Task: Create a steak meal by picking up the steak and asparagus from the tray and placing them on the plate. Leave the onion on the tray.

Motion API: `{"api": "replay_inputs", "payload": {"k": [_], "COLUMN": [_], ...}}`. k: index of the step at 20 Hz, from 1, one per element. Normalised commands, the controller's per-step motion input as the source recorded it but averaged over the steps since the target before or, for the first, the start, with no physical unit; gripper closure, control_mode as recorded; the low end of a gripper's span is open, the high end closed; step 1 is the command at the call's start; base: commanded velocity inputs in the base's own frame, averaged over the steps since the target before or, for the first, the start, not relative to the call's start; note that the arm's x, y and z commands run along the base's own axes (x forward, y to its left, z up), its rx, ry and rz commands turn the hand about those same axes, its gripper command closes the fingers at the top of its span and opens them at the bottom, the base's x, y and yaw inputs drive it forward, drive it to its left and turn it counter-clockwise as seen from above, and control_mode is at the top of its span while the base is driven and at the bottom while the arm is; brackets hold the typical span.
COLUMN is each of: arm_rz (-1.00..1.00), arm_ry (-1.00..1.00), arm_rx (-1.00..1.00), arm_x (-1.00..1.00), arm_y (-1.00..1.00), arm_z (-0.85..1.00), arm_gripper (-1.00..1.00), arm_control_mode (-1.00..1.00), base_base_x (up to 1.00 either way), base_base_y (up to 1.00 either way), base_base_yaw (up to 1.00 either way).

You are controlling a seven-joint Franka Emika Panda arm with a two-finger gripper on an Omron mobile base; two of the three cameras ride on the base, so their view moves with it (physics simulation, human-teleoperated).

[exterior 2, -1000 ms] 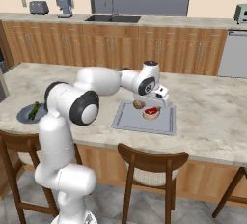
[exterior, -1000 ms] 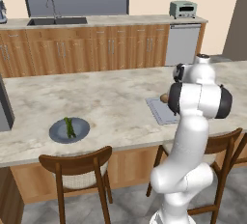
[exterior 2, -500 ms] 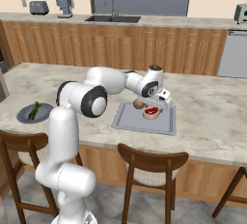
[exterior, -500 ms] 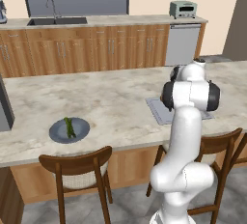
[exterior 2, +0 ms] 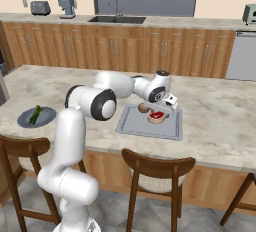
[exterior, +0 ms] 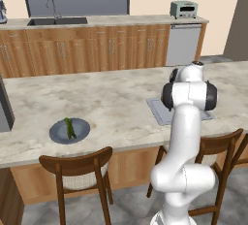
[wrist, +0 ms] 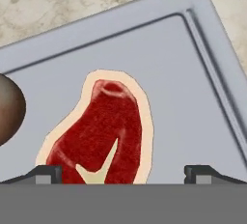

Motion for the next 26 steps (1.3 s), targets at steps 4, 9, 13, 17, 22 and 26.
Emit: {"api": "replay_inputs", "payload": {"k": [4, 9, 13, 17, 22, 26], "arm_rz": [0.0, -0.02, -0.05, -0.07, -0.07, -0.06], "arm_ry": [-0.08, -0.13, -0.1, -0.04, -0.03, -0.01], "arm_rx": [0.0, 0.0, 0.0, 0.0, 0.0, 0.0], "arm_x": [0.04, 0.15, 0.15, 0.26, 0.32, 0.09], "arm_y": [0.0, 0.0, 0.0, 0.0, 0.0, 0.0], "arm_z": [-0.13, 0.0, -0.1, -0.21, -0.17, -0.38], "arm_gripper": [-1.0, -1.0, -1.0, -1.0, -1.0, -1.0], "arm_control_mode": [-1.0, -1.0, -1.0, -1.0, -1.0, -1.0], "base_base_x": [0.0, 0.0, 0.0, 0.0, 0.0, 0.0], "base_base_y": [0.0, 0.0, 0.0, 0.0, 0.0, 0.0], "base_base_yaw": [0.0, 0.0, 0.0, 0.0, 0.0, 0.0]}}
